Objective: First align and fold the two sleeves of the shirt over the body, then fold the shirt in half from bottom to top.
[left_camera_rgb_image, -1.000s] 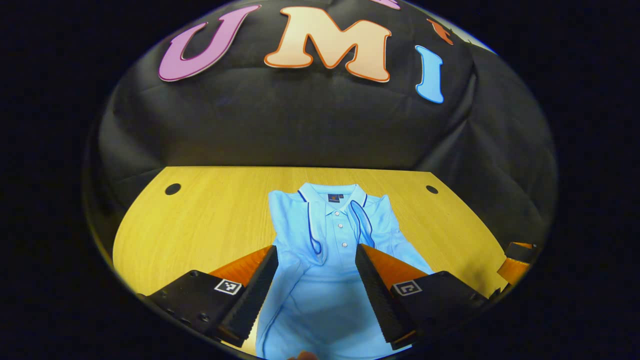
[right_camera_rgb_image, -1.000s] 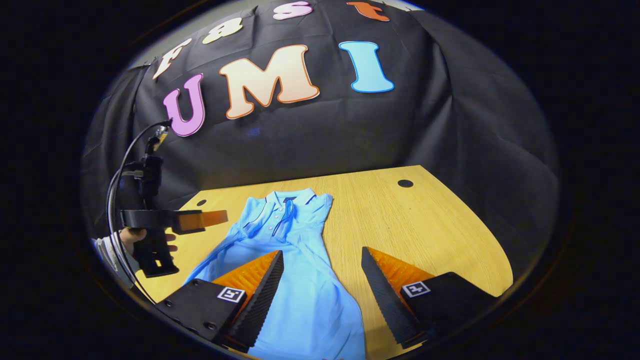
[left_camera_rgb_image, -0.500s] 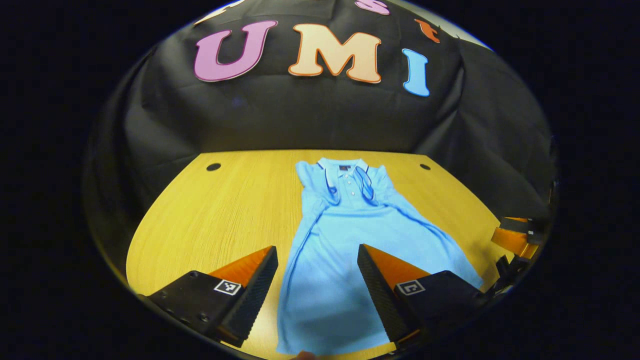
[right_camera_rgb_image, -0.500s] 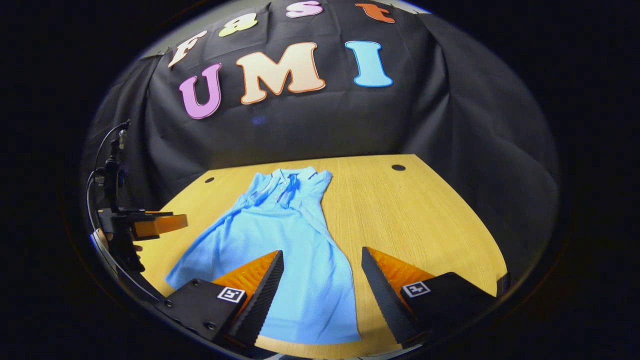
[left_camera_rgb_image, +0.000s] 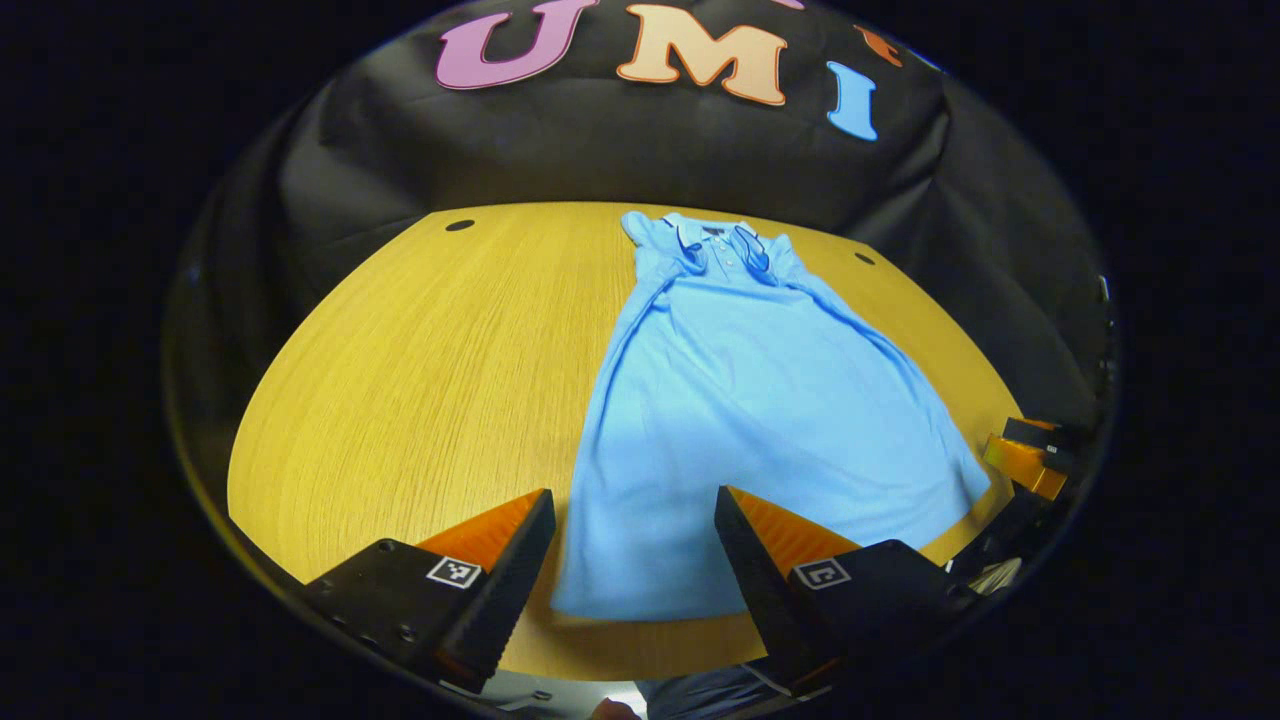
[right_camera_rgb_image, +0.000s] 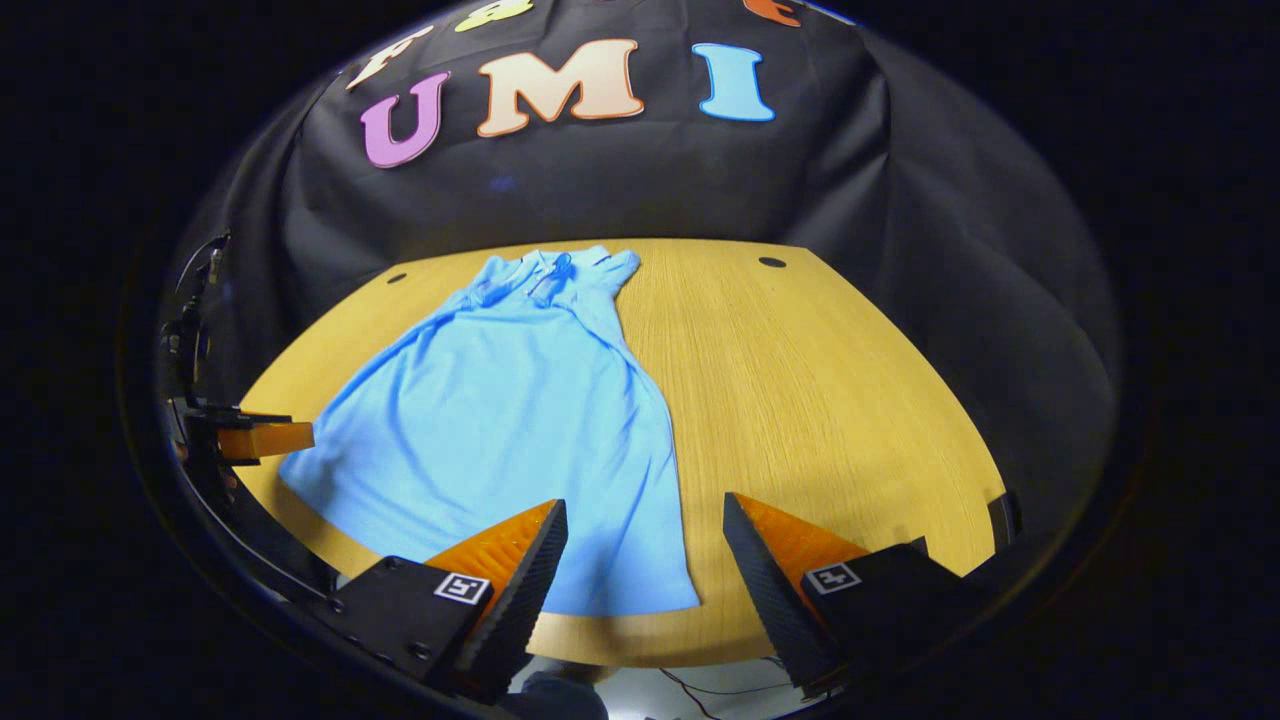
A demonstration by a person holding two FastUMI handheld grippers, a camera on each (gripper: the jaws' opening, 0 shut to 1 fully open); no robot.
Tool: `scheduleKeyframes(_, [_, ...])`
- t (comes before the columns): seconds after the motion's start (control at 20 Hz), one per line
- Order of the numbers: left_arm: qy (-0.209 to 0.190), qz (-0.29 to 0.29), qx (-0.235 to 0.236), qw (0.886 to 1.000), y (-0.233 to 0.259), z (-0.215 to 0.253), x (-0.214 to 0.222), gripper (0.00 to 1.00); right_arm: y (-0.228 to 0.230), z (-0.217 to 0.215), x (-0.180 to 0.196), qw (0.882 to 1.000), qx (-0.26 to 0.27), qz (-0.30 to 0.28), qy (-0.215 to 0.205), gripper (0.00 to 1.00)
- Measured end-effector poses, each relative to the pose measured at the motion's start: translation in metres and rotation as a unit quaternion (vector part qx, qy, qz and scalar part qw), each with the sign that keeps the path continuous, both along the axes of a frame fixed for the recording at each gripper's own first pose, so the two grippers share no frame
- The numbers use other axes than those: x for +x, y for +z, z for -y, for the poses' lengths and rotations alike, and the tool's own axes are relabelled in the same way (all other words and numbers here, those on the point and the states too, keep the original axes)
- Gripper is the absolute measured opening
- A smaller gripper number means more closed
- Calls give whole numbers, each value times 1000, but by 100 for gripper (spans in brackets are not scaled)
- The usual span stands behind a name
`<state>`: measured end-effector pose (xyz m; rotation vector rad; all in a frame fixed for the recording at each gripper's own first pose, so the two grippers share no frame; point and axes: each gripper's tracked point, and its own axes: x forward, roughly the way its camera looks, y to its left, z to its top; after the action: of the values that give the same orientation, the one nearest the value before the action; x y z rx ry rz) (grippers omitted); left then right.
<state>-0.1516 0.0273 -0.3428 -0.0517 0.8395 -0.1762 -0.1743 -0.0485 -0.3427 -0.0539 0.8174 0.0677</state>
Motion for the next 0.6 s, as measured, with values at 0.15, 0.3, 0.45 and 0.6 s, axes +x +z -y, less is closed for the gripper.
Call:
scheduleKeyframes(0.15, [-1, -14, 13, 1000, -13, -4, -10, 96, -16, 5, -9, 1000, -13, -16, 0, 98])
scheduleKeyframes(0.3, [-5, -10, 33, 999, -16, -6, -10, 95, -33, 5, -17, 999, -23, -39, 6, 98])
scheduleKeyframes(0.45, [-4, 2, 36, 999, -16, -5, -10, 95, -32, 1, -13, 999, -18, -37, 4, 98])
scheduleKeyframes(0.6, [-6, 14, 31, 999, -16, 5, -11, 89, -40, -8, -12, 999, 10, -52, -4, 88])
